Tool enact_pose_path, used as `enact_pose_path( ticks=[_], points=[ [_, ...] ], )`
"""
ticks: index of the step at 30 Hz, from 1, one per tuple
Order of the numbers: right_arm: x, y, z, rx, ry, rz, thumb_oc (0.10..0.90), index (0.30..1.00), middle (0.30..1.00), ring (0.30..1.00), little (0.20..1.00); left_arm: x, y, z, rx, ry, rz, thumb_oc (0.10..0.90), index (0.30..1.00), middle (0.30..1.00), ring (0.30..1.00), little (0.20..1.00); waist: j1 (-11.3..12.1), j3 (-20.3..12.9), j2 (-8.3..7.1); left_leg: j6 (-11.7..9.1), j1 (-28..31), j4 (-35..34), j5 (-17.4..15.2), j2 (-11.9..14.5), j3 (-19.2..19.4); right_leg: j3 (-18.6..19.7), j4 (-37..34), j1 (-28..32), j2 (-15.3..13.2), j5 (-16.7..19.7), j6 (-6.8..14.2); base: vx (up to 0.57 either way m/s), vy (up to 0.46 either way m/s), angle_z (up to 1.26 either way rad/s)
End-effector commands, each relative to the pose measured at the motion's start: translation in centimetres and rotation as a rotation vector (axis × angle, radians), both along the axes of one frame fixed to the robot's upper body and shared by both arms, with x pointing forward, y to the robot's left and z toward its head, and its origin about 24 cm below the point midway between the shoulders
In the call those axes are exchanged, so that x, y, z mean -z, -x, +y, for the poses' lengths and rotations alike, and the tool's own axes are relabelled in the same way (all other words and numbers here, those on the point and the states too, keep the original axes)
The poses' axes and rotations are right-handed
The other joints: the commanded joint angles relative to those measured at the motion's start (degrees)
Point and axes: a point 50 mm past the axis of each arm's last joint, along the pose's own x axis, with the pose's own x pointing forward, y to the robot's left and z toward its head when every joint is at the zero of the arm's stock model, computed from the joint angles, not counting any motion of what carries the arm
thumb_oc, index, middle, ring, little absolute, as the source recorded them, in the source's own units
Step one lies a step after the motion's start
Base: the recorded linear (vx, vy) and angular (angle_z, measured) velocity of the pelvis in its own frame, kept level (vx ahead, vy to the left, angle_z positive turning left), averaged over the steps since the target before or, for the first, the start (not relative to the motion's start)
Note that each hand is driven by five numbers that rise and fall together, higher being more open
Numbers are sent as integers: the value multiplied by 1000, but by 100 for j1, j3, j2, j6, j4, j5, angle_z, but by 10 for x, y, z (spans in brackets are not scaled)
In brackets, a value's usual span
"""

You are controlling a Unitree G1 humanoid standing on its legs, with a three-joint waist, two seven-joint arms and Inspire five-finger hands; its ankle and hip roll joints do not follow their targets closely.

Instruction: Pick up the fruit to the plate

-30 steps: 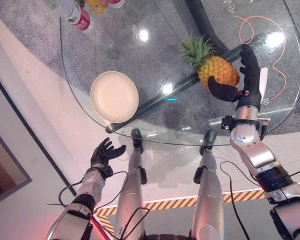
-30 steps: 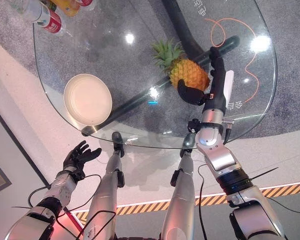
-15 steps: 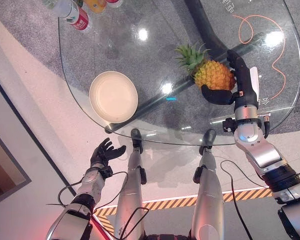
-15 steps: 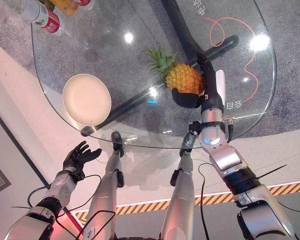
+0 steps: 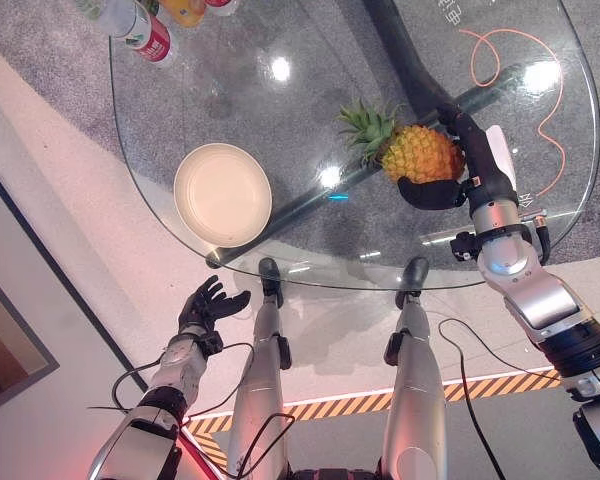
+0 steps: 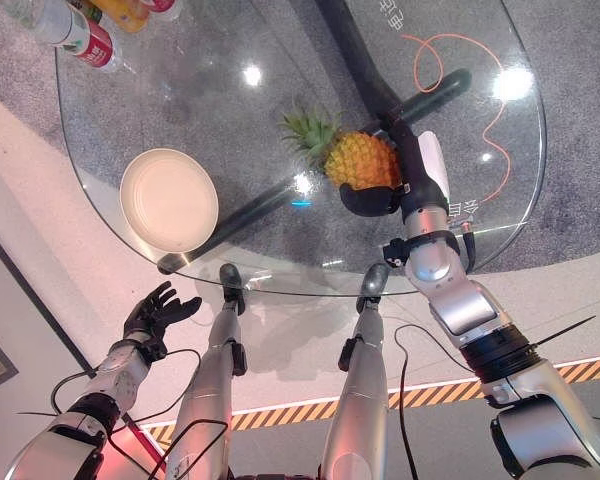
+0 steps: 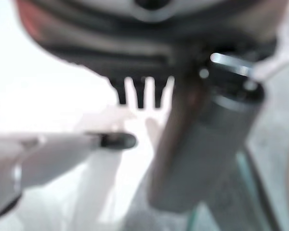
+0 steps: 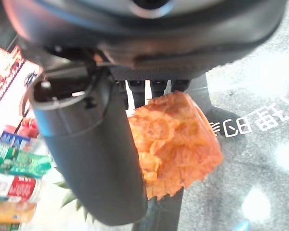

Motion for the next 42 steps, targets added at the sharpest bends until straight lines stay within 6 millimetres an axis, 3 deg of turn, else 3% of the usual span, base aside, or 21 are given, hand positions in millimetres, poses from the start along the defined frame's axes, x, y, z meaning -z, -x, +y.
enact_pose_path(
  ticks=[1,12,22,23,24,42],
  points=[
    [10,0,-24,118,133,81,800,900,900,900,900,-6,14,46,-83,-111,28,800,900,900,900,900,170,-11,-270,-21,-41,303,-234,95,1,-101,572,-456,211,215,-163,0,-18,4],
    [-1,0,-26,160,306,82,800,900,900,900,900,-8,14,49,-81,-120,29,800,900,900,900,900,185,-11,-288,-13,-33,287,-250,90,-23,-112,572,-459,211,211,-150,0,-2,0],
    [-22,3,-24,212,530,53,800,900,900,900,900,-10,14,51,-82,-123,24,800,900,900,900,900,180,-11,-299,-5,-17,268,-267,95,-36,-94,577,-453,237,185,-140,3,-2,1],
    [-23,4,-24,216,542,44,660,780,780,780,760,-10,14,51,-82,-123,24,800,900,900,900,900,181,-11,-299,-2,-10,264,-268,93,-39,-92,577,-449,239,182,-141,0,0,0],
    [-25,4,-24,223,559,44,100,300,300,300,200,-11,14,51,-82,-123,24,800,900,900,900,900,181,-11,-303,-3,-17,272,-274,89,-48,-85,578,-452,244,177,-142,0,0,0],
    [-31,6,-24,254,530,-27,100,300,300,300,200,-14,11,51,-125,-76,-10,800,900,900,900,900,173,-11,-284,23,-12,289,-303,60,-68,-67,583,-445,236,159,-151,0,0,0]
  ],
)
